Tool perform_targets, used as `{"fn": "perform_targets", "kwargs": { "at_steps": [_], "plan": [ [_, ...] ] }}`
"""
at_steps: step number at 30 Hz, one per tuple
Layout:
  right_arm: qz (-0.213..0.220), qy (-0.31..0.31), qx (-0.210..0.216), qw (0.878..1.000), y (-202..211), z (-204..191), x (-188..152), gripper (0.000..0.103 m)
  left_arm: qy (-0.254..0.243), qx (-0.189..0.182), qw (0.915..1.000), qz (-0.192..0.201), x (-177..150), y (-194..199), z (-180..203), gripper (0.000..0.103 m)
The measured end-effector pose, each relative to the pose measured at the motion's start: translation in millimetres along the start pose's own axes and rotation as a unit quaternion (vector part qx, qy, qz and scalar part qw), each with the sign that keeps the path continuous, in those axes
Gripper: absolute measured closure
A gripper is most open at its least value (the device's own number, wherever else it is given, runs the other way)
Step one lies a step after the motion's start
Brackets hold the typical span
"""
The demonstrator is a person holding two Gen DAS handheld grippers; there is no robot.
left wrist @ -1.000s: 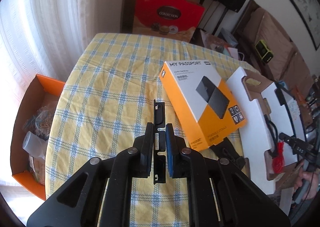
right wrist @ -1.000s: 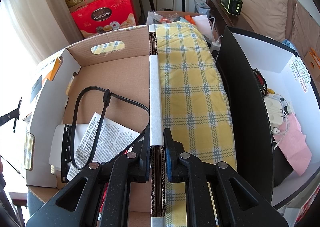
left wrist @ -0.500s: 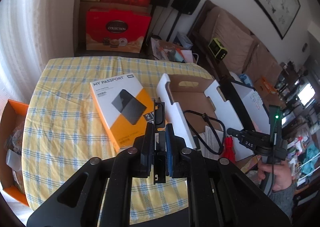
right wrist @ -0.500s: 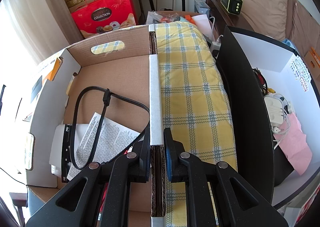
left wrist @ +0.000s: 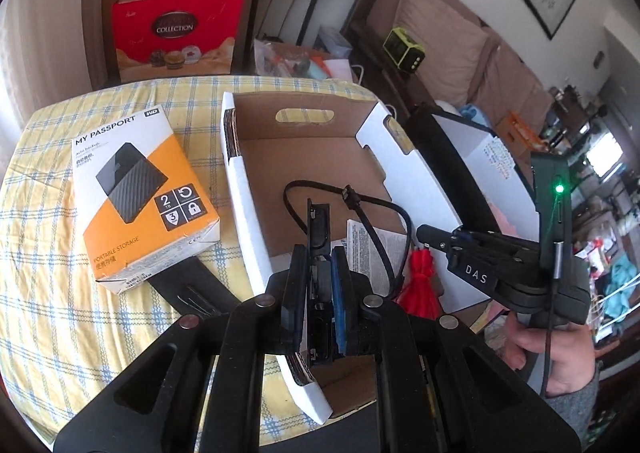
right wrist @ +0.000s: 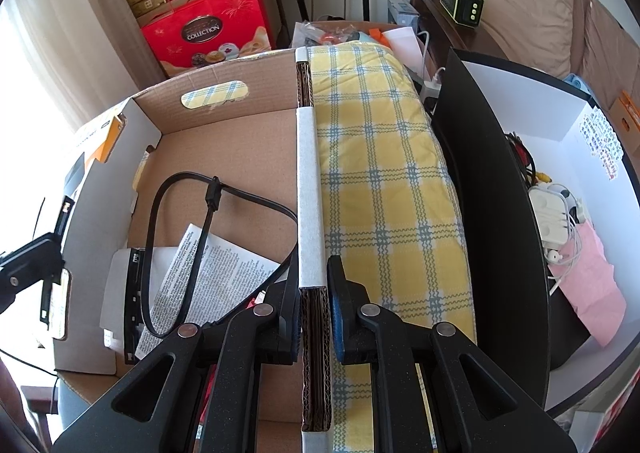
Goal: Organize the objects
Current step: 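Lift the black bracket into the cardboard box and open the left tool, then reach the left tool to the MY PASSPORT box while the right tool releases the box wall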
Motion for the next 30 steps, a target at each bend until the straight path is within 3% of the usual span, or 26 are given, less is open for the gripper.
{"fn": "perform_targets", "kwargs": {
  "at_steps": [7,11,20,30],
  "plan": [
    [0.000,-0.001,0.001,1.000,0,0,-1,0.092,0.003,0.009,0.9999,-0.012,-9,-3,0,0.089],
    [0.000,-0.001,0.002,1.000,-1,-1,-1,0.092,0.012,0.001,0.9999,-0.006,-6,7,-6,0.081],
    [0.000,-0.001,0.002,1.000,-1,0,-1,0.092,0.032,0.031,0.9990,0.009,1,29,-51,0.060],
    [0.000,-0.001,0.001,1.000,-1,0,-1,0.092,0.059,0.055,0.9963,-0.028,-23,15,-97,0.061]
  ]
}}
Point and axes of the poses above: each gripper's, at about its wrist camera, not at the fingertips, and y roughly against the way its jaws point, z to its right, x to its top, the point moved 6 cm from there along -y, roughly the way its jaws point, and after that the axes turned 1 degree about -y, right-handed, at the moved point
